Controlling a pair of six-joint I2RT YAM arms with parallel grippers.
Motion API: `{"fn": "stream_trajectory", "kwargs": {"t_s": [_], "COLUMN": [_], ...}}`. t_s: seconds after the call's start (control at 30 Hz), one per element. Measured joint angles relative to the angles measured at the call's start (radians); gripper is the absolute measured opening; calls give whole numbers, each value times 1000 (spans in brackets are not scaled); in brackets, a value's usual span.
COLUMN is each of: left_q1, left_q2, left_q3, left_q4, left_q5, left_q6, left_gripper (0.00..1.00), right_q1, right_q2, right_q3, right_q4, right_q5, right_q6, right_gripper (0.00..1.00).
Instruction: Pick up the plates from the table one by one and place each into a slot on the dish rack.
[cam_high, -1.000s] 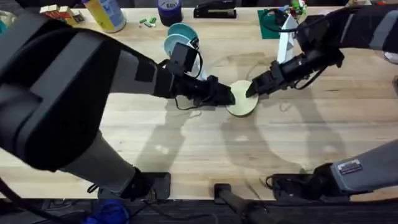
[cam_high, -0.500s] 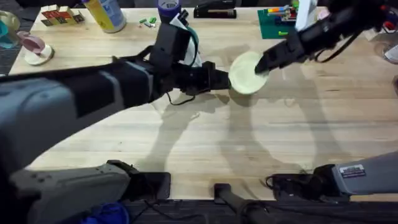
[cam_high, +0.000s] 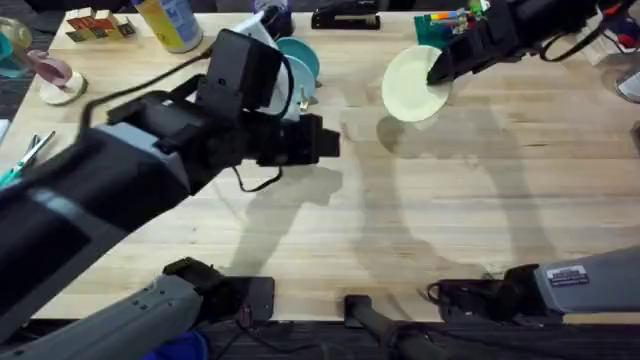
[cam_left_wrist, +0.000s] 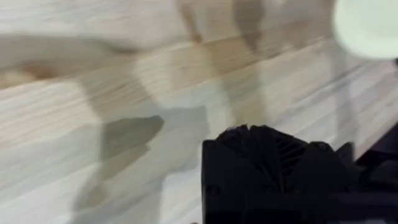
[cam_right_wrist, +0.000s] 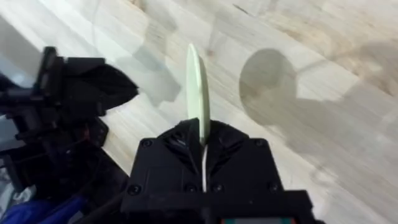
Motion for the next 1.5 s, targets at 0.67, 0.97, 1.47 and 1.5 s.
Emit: {"fn": "stream_trajectory", "kwargs": {"t_s": [0.67,0.97,1.47,1.5], "left_q1": [0,0,0,0], "left_q2": [-20,-21,-99,-121], "left_q3": [411,492,522,522], "left_q4": [-482,-571,-609,-610], "left_q5": [-398,-502,-524,-524], "left_q6": [256,264,276,277], "left_gripper": [656,993,994,994], "right_q1": [68,175,268,269], "right_q2": [-5,-5,-5,-5], "right_q3": [200,278,280,280], "right_q4": [-26,12,198,206], "right_q5": [189,250,265,265], "right_q6": [-28,-53,-133,-135], "right_gripper": [31,31,31,31]}}
